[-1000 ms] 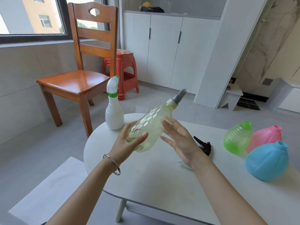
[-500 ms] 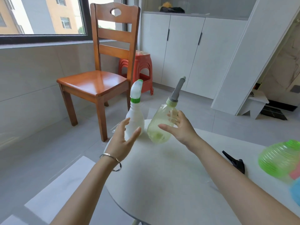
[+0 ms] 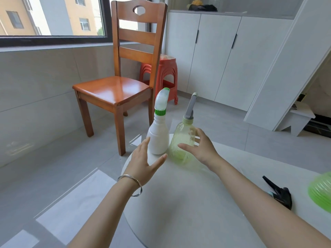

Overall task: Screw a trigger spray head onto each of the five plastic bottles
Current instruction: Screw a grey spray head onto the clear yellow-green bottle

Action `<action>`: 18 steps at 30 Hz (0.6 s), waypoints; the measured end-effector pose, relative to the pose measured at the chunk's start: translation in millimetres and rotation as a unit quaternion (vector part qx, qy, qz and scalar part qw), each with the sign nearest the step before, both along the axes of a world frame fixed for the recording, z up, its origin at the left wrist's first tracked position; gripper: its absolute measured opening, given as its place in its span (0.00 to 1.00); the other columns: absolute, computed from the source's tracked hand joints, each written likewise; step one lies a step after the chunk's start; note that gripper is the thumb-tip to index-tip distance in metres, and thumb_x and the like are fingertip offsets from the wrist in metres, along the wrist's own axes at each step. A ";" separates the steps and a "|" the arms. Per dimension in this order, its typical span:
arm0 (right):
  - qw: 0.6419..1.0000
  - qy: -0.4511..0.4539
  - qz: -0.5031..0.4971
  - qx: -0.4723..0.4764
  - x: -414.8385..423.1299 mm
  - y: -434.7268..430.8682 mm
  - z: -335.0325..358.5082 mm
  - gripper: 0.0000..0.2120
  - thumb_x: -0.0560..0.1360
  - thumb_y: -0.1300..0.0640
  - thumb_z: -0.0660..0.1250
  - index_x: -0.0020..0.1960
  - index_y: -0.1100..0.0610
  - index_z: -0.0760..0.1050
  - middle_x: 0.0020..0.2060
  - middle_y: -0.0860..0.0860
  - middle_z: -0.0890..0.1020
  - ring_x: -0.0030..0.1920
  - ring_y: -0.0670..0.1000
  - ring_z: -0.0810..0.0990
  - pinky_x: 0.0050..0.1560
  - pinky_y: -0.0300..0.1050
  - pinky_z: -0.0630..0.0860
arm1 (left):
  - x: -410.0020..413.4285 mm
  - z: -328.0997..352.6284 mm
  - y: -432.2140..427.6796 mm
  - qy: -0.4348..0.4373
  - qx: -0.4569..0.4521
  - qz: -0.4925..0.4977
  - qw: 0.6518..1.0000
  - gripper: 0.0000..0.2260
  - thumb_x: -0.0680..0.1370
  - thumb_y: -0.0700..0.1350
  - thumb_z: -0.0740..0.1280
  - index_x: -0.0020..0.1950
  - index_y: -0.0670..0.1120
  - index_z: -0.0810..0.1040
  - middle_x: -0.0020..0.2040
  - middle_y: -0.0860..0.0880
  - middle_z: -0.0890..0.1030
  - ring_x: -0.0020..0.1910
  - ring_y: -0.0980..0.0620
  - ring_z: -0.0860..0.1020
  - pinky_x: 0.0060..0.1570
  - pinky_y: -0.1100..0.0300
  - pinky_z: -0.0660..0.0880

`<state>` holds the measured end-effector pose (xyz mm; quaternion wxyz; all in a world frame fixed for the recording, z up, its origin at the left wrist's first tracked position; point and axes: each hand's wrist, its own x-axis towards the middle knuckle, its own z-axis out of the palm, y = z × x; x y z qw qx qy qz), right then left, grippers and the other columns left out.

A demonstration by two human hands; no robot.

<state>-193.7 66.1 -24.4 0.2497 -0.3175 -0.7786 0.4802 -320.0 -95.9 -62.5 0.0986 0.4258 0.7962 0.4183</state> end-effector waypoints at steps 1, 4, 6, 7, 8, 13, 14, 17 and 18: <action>1.000 0.000 -0.002 0.003 -1.2 -0.3 -0.8 0.33 0.66 0.54 0.76 0.67 0.52 0.65 0.60 0.45 0.70 0.61 0.47 0.70 0.61 0.43 0.69 | 1.1 0.5 0.4 0.002 -0.001 0.000 1.000 0.38 0.73 0.63 0.63 0.77 0.49 0.52 0.76 0.51 0.59 0.74 0.52 0.58 0.72 0.54 0.57; 1.000 0.000 -0.006 0.005 -2.6 0.2 -2.5 0.33 0.66 0.53 0.76 0.66 0.52 0.65 0.60 0.44 0.70 0.60 0.46 0.70 0.63 0.45 0.70 | 2.0 0.7 0.4 0.001 -0.004 0.005 1.000 0.38 0.73 0.62 0.64 0.77 0.50 0.52 0.76 0.51 0.59 0.74 0.52 0.57 0.71 0.54 0.57; 1.000 0.001 -0.007 0.005 -2.0 0.1 -3.9 0.33 0.66 0.53 0.76 0.66 0.51 0.65 0.60 0.44 0.70 0.60 0.46 0.70 0.63 0.46 0.70 | 1.6 0.8 -0.1 0.000 -0.004 0.003 1.000 0.38 0.73 0.62 0.64 0.77 0.50 0.52 0.76 0.51 0.59 0.74 0.52 0.58 0.71 0.54 0.58; 1.000 0.001 -0.007 0.004 -1.7 0.0 -4.2 0.33 0.66 0.53 0.76 0.66 0.51 0.65 0.60 0.44 0.70 0.61 0.47 0.70 0.63 0.46 0.70 | 1.5 1.0 0.0 0.000 -0.004 0.001 1.000 0.38 0.73 0.63 0.64 0.76 0.50 0.52 0.76 0.51 0.59 0.74 0.52 0.58 0.71 0.54 0.58; 1.000 0.002 -0.008 0.001 -1.7 -0.5 -4.6 0.33 0.67 0.53 0.76 0.67 0.51 0.64 0.60 0.44 0.70 0.62 0.47 0.70 0.63 0.45 0.70 | 1.3 1.1 -0.3 0.000 -0.006 0.000 1.000 0.38 0.73 0.63 0.64 0.76 0.50 0.52 0.76 0.51 0.60 0.74 0.52 0.59 0.71 0.53 0.58; 1.000 0.019 -0.009 0.000 3.6 -5.5 -3.8 0.38 0.68 0.53 0.76 0.71 0.51 0.59 0.65 0.44 0.67 0.67 0.48 0.68 0.60 0.39 0.64 | 2.9 9.4 -1.1 -0.002 0.002 0.001 1.000 0.38 0.72 0.64 0.64 0.76 0.50 0.54 0.75 0.50 0.62 0.72 0.52 0.62 0.69 0.53 0.62; 1.000 0.024 -0.015 0.001 7.2 -6.3 -1.6 0.39 0.68 0.53 0.75 0.72 0.52 0.58 0.68 0.45 0.66 0.68 0.48 0.67 0.61 0.39 0.63 | 5.4 13.3 -1.9 -0.004 0.011 0.000 1.000 0.37 0.72 0.63 0.64 0.76 0.50 0.54 0.74 0.50 0.63 0.72 0.52 0.63 0.69 0.53 0.63; 0.999 0.041 -0.024 0.011 19.5 -9.4 9.1 0.39 0.68 0.52 0.75 0.73 0.52 0.58 0.71 0.48 0.65 0.69 0.48 0.67 0.65 0.42 0.64 | 13.1 25.9 -3.1 -0.004 0.055 0.023 0.998 0.31 0.73 0.59 0.66 0.73 0.49 0.61 0.68 0.49 0.69 0.66 0.50 0.70 0.62 0.55 0.69; 0.998 0.050 -0.024 0.014 27.5 -11.5 14.3 0.37 0.69 0.52 0.74 0.72 0.52 0.60 0.71 0.47 0.66 0.69 0.48 0.67 0.66 0.43 0.65 | 18.1 31.9 -3.2 -0.006 0.076 0.033 0.997 0.28 0.74 0.58 0.65 0.71 0.49 0.64 0.63 0.50 0.71 0.61 0.50 0.73 0.57 0.56 0.71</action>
